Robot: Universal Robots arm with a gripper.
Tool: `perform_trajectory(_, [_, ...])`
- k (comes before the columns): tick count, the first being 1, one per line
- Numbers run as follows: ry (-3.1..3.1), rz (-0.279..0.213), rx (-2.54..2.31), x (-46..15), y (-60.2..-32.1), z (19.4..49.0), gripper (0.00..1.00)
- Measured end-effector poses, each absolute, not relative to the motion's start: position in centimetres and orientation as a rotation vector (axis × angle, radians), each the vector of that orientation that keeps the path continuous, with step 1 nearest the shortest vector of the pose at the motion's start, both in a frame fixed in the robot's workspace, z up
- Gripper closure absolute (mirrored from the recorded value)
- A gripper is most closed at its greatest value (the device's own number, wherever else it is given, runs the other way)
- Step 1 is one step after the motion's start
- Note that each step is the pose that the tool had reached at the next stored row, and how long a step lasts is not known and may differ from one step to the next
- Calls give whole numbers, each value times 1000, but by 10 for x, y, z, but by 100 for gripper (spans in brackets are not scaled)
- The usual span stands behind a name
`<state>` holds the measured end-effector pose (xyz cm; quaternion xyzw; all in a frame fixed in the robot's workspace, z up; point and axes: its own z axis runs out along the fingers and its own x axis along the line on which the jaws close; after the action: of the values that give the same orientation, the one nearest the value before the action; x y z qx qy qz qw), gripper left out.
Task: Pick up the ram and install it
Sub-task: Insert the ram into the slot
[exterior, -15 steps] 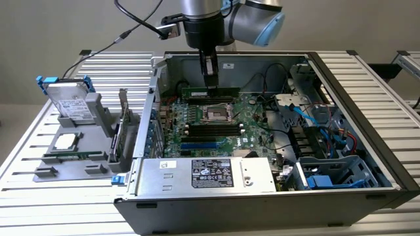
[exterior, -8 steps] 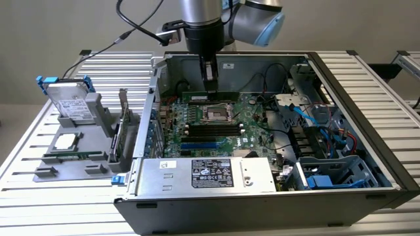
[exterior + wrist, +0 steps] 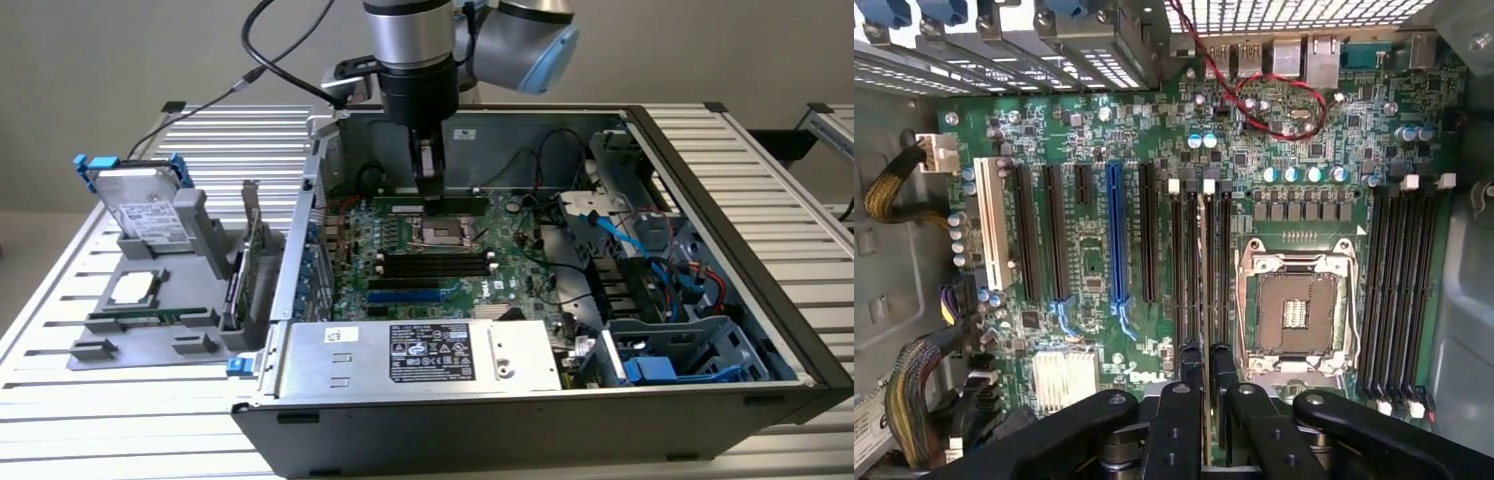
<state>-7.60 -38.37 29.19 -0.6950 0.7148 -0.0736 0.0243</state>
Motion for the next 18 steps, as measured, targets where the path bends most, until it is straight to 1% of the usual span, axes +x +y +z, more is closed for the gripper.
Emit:
perform_trajectory(3, [2208,-213,-2143,-73,-385,289,85])
perform_trajectory(8, [2207,-213,-2143,-73,-384,289,85])
perform_trajectory(18, [2207,-214,-2143,-73,-388,271,85])
